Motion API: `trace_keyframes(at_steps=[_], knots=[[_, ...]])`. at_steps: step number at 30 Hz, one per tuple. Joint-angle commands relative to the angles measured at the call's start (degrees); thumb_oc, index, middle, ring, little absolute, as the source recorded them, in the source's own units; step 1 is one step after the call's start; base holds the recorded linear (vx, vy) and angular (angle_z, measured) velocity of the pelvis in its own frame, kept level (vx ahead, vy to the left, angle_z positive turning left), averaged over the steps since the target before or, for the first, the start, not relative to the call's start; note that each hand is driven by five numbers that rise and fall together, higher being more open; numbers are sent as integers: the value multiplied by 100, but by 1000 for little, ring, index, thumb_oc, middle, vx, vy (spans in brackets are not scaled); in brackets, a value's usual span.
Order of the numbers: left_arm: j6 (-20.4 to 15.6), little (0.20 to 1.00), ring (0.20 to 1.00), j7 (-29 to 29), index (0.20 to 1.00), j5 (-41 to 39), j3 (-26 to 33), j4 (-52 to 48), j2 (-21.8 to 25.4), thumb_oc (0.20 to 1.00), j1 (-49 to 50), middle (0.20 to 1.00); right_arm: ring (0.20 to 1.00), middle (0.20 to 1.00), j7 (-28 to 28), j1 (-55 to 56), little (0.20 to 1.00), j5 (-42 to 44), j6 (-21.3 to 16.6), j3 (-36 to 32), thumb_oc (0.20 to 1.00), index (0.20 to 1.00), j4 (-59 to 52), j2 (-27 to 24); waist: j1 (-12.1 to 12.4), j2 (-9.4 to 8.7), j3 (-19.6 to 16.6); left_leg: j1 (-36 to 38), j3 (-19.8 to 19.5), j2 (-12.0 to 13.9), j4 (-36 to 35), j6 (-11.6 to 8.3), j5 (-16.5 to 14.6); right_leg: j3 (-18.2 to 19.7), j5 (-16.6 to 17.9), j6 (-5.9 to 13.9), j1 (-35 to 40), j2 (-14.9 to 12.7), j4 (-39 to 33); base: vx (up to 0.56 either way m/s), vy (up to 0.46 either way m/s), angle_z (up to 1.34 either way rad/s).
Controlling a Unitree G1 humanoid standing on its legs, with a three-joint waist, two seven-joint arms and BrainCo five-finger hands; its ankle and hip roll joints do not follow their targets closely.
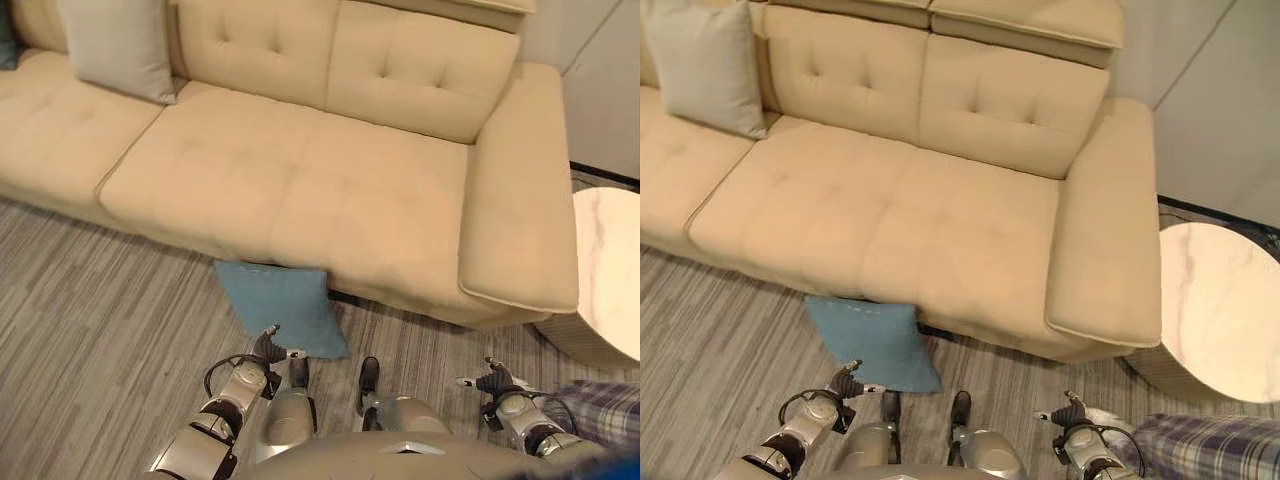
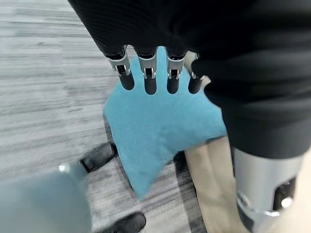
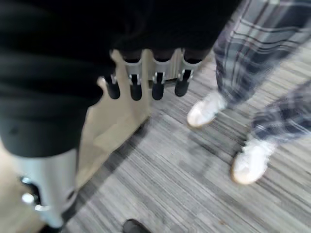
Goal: Pick up all the scattered cushions and arrange them neatly on the sofa.
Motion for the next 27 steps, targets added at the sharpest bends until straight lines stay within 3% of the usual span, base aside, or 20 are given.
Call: trace_keyframes(at_steps=[1, 8, 14, 19, 22, 27], knots=[[-133, 1000, 1000, 254, 1000, -224, 56, 40, 132, 1000, -238, 1000, 1000, 1000, -191, -143, 1000, 225, 11, 132, 1000, 1000, -110, -21, 27, -383, 0, -356, 15, -326, 297, 69, -436, 354, -218, 675, -570, -422, 431, -217, 39, 3], [-188, 1000, 1000, 322, 1000, -319, 84, 69, 234, 1000, -344, 1000, 1000, 1000, -261, -395, 1000, 332, -46, 224, 1000, 1000, -285, -44, 79, -353, -61, -772, -16, -327, 339, 31, -327, 340, -157, 646, -1080, -436, 578, -34, 26, 2], [-134, 1000, 1000, 185, 1000, -196, 181, 241, 206, 1000, 26, 1000, 1000, 1000, -213, -169, 1000, 246, -75, 152, 1000, 1000, -348, -2, 180, -322, -172, -148, -223, -318, -175, -97, -150, 219, -260, 668, -376, -406, 274, 70, -23, 13], [-61, 1000, 1000, 30, 1000, -2, 263, 548, 163, 1000, 292, 1000, 1000, 1000, -112, 26, 1000, 164, -61, 30, 1000, 1000, -244, 32, 191, -295, -218, 10, -385, -420, 38, -133, -237, 30, -341, 644, 48, -432, 146, 24, -34, 65], [-28, 1000, 1000, -13, 1000, 74, 344, 716, 103, 1000, 448, 1000, 1000, 1000, -73, 79, 1000, 126, -41, -72, 1000, 1000, -145, 6, 188, -241, -233, 113, -156, -370, 206, -170, -314, -142, -334, 662, 273, -510, 62, 6, 61, 26], [36, 1000, 1000, -61, 1000, 148, 586, 947, 100, 1000, 743, 1000, 1000, 1000, 7, 149, 1000, 21, 1, -114, 1000, 1000, 23, 77, 220, -248, -561, 618, -59, -383, -296, -105, -343, -126, -186, 788, 565, -535, -180, 108, 99, 27]])
